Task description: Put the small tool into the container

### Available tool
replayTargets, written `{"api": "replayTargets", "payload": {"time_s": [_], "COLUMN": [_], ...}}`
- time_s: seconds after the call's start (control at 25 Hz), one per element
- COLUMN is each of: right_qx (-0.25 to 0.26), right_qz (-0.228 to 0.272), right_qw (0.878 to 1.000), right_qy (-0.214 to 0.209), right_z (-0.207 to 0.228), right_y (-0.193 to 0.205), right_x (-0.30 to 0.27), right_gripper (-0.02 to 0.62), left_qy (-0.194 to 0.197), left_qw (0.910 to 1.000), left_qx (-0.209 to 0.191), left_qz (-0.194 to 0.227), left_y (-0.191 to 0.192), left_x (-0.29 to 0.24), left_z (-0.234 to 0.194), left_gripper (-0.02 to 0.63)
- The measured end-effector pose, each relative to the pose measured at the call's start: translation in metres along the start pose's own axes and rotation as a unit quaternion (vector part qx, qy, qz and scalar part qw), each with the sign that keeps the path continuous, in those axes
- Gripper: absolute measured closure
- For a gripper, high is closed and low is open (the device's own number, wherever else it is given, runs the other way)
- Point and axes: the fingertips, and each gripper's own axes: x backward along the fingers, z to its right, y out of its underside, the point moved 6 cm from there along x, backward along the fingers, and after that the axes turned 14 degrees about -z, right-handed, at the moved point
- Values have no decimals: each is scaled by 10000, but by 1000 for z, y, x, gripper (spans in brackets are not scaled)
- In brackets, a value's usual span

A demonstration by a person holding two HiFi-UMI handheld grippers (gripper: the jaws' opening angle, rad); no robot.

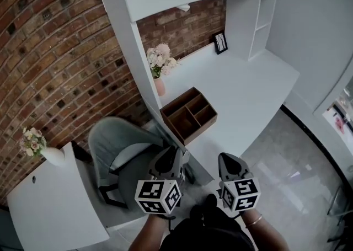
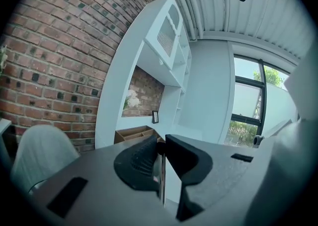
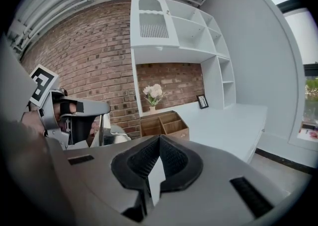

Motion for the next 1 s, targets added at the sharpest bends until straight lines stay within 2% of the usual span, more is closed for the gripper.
{"api": "replayTargets", "payload": {"time_s": [0.52, 1.0], "right_qx": [145, 105], "right_qz": [-5, -136], "right_qw": [9993, 9983], "right_qy": [-340, -548], "right_z": [43, 65], "right_y": [-42, -56], "right_x": [-47, -80], "right_gripper": [592, 591], "left_qy": [-154, -135], "left_qw": [9994, 9980], "left_qx": [-130, -437], "left_qz": [271, 441], "left_y": [-64, -118], "left_x": [-53, -98], "left_z": [4, 1], "left_gripper": [548, 548]}}
